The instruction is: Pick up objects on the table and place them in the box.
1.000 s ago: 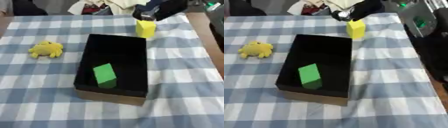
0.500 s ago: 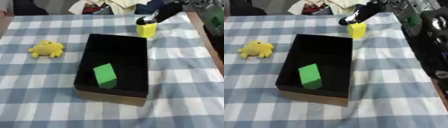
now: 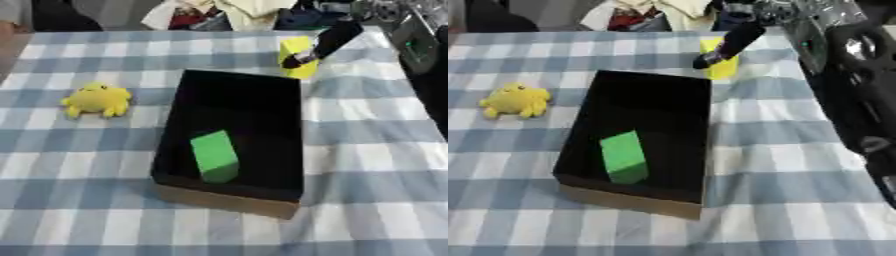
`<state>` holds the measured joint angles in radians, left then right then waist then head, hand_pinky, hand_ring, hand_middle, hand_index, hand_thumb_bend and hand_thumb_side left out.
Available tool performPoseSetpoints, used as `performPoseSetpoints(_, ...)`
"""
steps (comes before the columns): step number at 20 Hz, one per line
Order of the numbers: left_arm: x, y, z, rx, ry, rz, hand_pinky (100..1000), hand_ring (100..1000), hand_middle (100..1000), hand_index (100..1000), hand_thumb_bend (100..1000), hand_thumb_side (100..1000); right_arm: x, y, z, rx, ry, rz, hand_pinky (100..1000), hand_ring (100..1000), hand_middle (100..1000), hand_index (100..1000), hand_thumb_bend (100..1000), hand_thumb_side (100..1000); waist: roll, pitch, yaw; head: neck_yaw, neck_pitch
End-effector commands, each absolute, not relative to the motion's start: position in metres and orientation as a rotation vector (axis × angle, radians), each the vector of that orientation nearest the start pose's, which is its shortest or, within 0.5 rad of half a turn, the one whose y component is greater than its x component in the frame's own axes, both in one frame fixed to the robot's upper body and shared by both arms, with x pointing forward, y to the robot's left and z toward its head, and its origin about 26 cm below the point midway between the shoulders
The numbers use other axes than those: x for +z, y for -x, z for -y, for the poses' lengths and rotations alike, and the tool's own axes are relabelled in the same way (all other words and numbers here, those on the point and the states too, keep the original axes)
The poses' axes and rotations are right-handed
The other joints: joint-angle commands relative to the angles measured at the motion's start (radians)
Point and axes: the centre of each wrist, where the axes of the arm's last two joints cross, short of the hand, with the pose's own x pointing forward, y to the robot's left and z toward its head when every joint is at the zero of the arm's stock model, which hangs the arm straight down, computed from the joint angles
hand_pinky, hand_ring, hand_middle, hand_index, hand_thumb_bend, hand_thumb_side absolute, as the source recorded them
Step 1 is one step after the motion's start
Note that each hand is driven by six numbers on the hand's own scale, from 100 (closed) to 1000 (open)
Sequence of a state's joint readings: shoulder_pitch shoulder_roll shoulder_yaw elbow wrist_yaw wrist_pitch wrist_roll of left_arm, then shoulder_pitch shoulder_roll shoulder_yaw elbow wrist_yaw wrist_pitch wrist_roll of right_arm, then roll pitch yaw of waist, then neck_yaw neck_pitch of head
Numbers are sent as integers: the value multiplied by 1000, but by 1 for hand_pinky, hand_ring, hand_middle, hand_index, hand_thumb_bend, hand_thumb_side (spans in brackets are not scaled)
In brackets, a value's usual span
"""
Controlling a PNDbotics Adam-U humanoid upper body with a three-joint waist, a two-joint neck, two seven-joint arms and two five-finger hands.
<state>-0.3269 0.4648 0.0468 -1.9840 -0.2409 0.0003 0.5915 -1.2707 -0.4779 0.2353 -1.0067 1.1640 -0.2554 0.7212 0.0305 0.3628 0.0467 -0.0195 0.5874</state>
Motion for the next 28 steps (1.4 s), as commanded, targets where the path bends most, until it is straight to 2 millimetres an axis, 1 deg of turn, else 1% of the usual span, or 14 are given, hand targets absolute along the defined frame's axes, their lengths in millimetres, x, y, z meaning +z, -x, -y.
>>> performPoseSetpoints(1,232,-299,-289,84,-877,2456,571,687,681,830,100,871,371,-475,218,1871,1282,1146,996,1000,974,1000,635,861,0,-22,4,5,-8)
performPoseSetpoints(11,233,-300,-288,71,-874,2458,572,689,682,831,100,869,369,-486,228,1825,1278,1064,997,1000,975,1000,612,818,-2,-24,13,6,-4)
performPoseSetpoints(12,233,-300,-288,70,-874,2457,572,689,682,831,100,866,369,-487,228,1822,1275,1063,997,1000,973,1000,589,788,-2,-24,15,5,-4)
performPoseSetpoints(13,233,-300,-288,69,-875,2457,571,689,682,831,100,865,369,-487,228,1819,1271,1065,997,1000,973,1000,582,782,-2,-24,15,4,-4)
performPoseSetpoints(14,233,-300,-288,67,-874,2457,571,689,682,831,100,861,369,-488,228,1816,1264,1067,1000,1000,973,1000,536,724,-3,-24,16,3,-4)
performPoseSetpoints(15,233,-300,-288,64,-874,2457,571,689,682,831,100,860,369,-489,228,1814,1253,1066,1000,1000,973,1000,525,710,-3,-25,16,2,-4)
performPoseSetpoints(16,233,-300,-288,61,-874,2457,571,689,682,831,100,856,369,-490,228,1812,1238,1062,1000,1000,975,1000,493,658,-3,-25,17,1,-4)
performPoseSetpoints(17,233,-300,-288,58,-874,2457,571,689,682,831,100,853,368,-491,228,1810,1222,1059,1000,1000,975,1000,477,624,-4,-25,18,0,-5)
performPoseSetpoints(18,233,-300,-288,56,-874,2457,571,689,682,831,100,850,367,-492,228,1809,1206,1057,1000,1000,973,1000,438,567,-4,-25,19,-1,-6)
performPoseSetpoints(22,233,-300,-288,47,-875,2454,570,689,682,831,100,829,368,-494,227,1811,1166,1071,999,994,957,1000,393,448,-5,-23,21,-3,-5)
performPoseSetpoints(25,233,-300,-288,43,-876,2453,570,689,682,831,100,827,369,-494,226,1810,1161,1078,997,989,948,1000,390,430,-8,-23,21,-3,-6)
performPoseSetpoints(28,234,-300,-288,41,-875,2455,570,690,683,831,100,827,369,-495,226,1799,1154,1065,998,989,949,1000,390,437,-10,-22,22,-4,-7)
